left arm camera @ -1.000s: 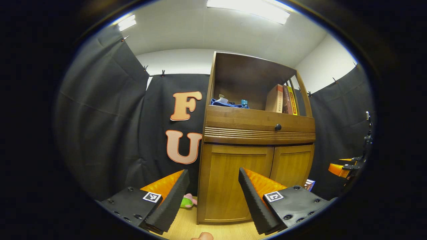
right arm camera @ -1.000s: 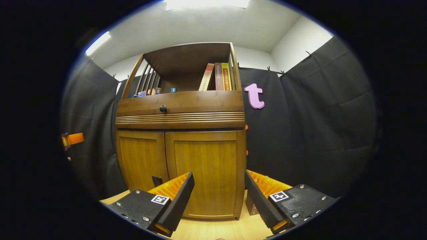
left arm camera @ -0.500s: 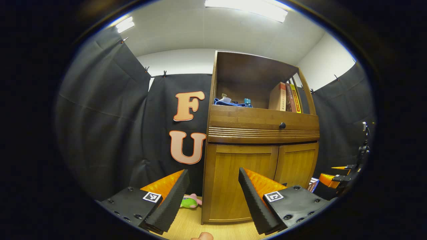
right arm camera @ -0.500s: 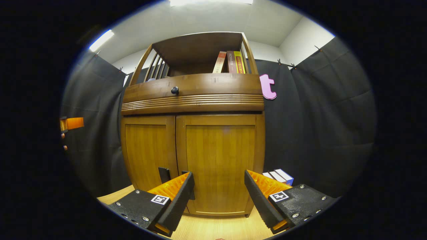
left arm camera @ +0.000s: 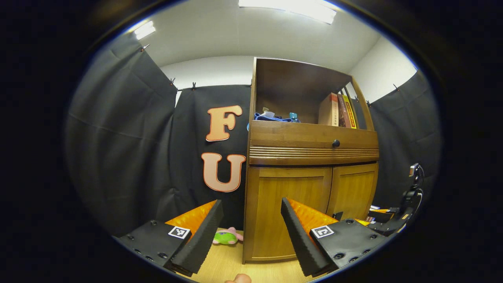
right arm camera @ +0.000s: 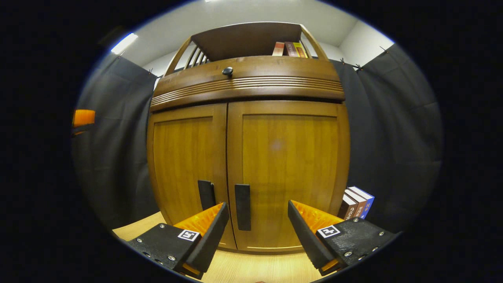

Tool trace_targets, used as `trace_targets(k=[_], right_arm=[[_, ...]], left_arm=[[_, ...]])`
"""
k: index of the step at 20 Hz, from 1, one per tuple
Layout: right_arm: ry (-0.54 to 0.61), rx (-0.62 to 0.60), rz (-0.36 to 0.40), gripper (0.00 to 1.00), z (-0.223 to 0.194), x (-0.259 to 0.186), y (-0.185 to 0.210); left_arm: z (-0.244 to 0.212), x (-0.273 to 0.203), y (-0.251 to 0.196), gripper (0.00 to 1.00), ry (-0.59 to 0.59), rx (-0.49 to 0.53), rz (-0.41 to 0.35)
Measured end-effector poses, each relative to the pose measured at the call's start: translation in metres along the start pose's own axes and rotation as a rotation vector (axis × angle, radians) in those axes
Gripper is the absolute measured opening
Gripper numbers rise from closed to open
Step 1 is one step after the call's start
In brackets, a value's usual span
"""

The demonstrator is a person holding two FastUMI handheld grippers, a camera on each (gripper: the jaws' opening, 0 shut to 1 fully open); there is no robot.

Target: Open the right door of the double-door shoe cabinet with the right hand, and open the left door with the left hand.

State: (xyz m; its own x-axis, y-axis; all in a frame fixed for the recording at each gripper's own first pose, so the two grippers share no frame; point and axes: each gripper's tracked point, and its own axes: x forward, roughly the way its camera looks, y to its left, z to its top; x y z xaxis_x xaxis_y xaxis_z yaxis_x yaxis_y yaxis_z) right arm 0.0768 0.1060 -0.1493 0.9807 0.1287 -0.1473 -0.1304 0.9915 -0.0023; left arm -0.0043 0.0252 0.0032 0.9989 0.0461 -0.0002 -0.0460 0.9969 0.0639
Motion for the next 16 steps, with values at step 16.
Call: trace_targets(k=[16], right_arm=[[0.074,0.057,-0.012,0.75,-0.051,0.085,0.022]], left_arm=[[-0.001,-0.007,0.012,0.94,-0.018,0.009,0.017]])
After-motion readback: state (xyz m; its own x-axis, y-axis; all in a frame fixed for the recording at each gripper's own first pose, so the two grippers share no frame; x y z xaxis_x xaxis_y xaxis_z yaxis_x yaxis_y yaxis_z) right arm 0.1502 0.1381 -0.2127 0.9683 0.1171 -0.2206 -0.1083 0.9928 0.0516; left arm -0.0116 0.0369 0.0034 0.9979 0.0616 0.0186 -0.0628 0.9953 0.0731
